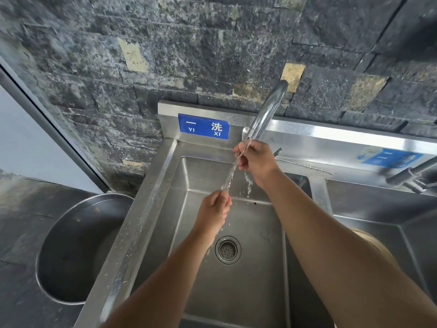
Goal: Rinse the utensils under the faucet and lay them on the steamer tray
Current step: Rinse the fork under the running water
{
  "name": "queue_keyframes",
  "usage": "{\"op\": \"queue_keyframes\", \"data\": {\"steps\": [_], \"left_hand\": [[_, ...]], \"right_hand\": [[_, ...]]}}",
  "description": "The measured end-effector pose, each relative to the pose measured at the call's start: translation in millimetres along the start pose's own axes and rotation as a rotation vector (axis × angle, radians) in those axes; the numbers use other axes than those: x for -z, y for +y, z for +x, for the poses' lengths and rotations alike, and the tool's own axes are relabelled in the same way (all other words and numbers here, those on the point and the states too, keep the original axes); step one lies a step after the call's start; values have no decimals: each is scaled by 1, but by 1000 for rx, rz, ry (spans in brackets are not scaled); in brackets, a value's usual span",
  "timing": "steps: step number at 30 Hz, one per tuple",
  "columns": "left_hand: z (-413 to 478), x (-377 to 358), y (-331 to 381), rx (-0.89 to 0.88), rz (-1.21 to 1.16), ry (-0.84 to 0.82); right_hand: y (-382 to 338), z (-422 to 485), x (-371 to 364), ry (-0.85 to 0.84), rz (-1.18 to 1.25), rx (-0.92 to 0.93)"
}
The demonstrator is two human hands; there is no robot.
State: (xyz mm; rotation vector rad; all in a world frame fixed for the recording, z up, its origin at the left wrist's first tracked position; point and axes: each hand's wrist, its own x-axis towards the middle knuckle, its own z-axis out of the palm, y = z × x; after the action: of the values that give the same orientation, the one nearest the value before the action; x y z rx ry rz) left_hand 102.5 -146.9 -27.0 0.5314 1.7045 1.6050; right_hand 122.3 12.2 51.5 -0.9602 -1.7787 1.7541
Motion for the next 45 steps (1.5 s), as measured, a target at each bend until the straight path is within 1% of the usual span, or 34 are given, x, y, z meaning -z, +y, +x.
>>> {"op": "queue_keyframes", "data": {"steps": [4,12,20,24,29,35,45], "left_hand": [[4,-1,5,32,-43,-26],[23,0,25,-4,-30,-11],[38,-13,39,-35,-64,-25],[42,-17,41,-37,-84,-43],[30,-11,29,-30,-81,-44],[15,-2,16,39,-122,13],[-16,18,-9,77,-103,79]], "right_hand": [[-6,0,-3,21,17,35],[-24,0,-2,12,75,46],[-23,7,0,55,11,57],[-17,5,5,71,20,34],[5,-7,6,42,-55,24],[40,-34,-2,-104,-93,3],[72,-58,-21,-120,-5,-91]]}}
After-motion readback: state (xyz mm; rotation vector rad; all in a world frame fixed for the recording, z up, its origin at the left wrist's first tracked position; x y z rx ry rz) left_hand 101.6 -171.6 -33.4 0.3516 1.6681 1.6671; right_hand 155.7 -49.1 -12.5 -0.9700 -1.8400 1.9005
